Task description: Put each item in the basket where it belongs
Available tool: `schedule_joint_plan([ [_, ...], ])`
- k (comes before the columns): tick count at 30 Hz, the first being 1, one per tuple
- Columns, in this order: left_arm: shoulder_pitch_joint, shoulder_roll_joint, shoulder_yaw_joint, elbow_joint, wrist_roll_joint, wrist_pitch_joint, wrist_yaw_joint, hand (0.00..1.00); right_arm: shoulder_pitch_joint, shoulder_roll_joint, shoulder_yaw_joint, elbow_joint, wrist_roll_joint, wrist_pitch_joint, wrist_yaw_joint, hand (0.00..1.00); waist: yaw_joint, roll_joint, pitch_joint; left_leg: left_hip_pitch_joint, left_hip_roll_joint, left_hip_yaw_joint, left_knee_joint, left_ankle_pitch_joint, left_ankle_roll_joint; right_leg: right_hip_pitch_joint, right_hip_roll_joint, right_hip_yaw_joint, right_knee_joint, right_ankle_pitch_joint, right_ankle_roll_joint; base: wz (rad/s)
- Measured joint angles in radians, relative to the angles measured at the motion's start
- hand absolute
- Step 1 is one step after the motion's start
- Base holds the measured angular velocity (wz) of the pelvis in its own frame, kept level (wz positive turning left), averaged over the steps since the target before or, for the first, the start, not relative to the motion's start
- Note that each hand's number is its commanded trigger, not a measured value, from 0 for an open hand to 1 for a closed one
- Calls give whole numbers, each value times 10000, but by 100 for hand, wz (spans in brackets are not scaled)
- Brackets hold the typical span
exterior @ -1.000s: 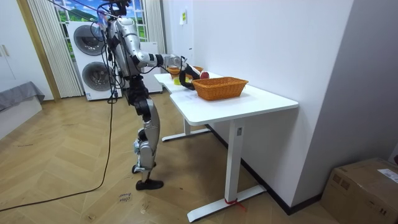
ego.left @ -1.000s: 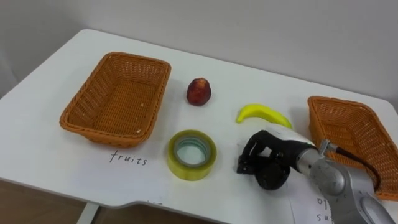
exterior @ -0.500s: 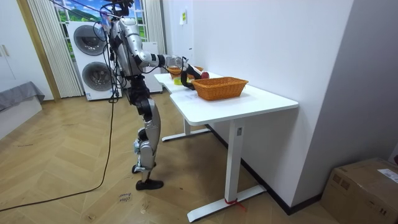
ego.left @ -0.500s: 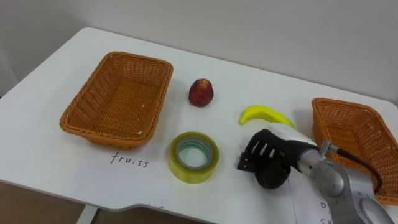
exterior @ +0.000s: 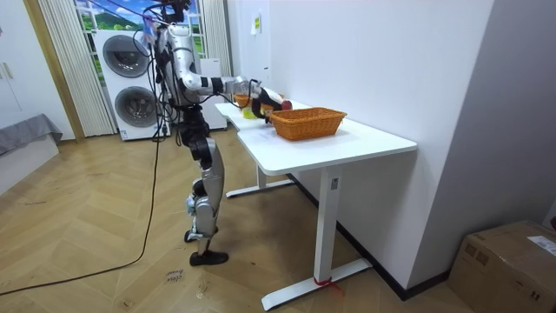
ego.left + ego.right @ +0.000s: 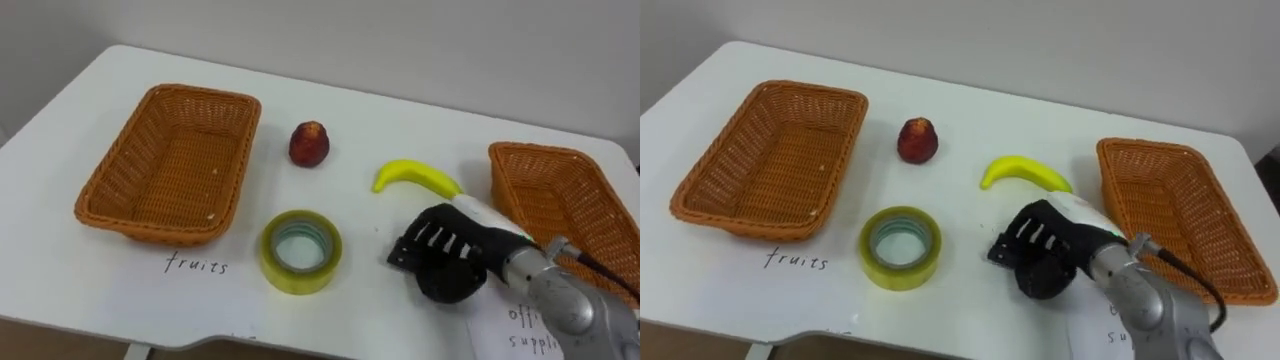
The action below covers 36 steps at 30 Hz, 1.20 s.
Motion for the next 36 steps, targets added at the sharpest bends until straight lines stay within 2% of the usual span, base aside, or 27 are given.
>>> schedule_joint_plan([
  [4, 53, -72, 473, -43, 11, -269, -15, 0, -6, -10, -875, -830, 73, -368, -859, 100, -193, 23, -10, 29, -3, 119, -52, 10, 9, -17, -4, 38, -4, 1, 2, -6],
  [6, 46, -64, 519, -46, 14, -306, -5, 0, -10, -11, -1142, -1037, 89, -500, -1199, 100, -208, 11, -27, 38, -3, 131, -37, 12, 10, -17, -5, 35, -12, 2, 4, 0],
  [7, 48, -65, 516, -46, 16, -345, -2, 0, -20, -12, -1240, -1065, 203, -577, -1472, 100, -215, -7, -60, 58, -5, 147, -32, 16, 12, -17, -6, 33, -13, 4, 6, -3],
  [10, 108, -93, 514, -12, 16, -350, 42, 0, -20, -11, -1371, -1065, 442, -730, -1916, 100, -211, -17, -74, 192, -5, 203, -73, 16, 12, 59, -4, 60, -15, 5, 8, -6],
  [16, 269, -120, 515, -10, 12, -317, 74, 0, -20, -13, -1489, -1064, 755, -743, -2635, 100, -221, 17, -77, 247, 4, 211, -86, 15, 12, 93, 11, 131, -15, 10, 16, 0],
  [23, 559, -255, 527, 2, 9, -281, 67, 0, -23, -64, -1577, -1045, 835, -760, -2952, 100, -236, 96, -85, 353, 5, 212, -232, 29, 2, 151, 14, 117, -5, 10, 16, -2],
  [30, 581, -266, 556, 44, -1, -364, 38, 0, -43, -208, -1994, -665, 1534, -900, -3890, 100, -291, -59, -104, 348, 1, 186, -238, 29, 2, 161, 8, 48, -14, 9, 16, 0],
  [34, 571, -263, 557, 28, 5, -383, 26, 0, -41, -228, -1994, -603, 1625, -1231, -4281, 100, -446, -66, -93, 356, -2, 190, -246, 28, 3, 158, 6, 48, -22, 10, 17, 0],
  [36, 572, -272, 571, -5, 16, -383, 7, 0, -41, -234, -2014, -500, 1699, -1262, -4403, 100, -486, -53, -93, 362, 1, 238, -248, 28, 3, 157, 9, 59, -24, 10, 17, 0],
])
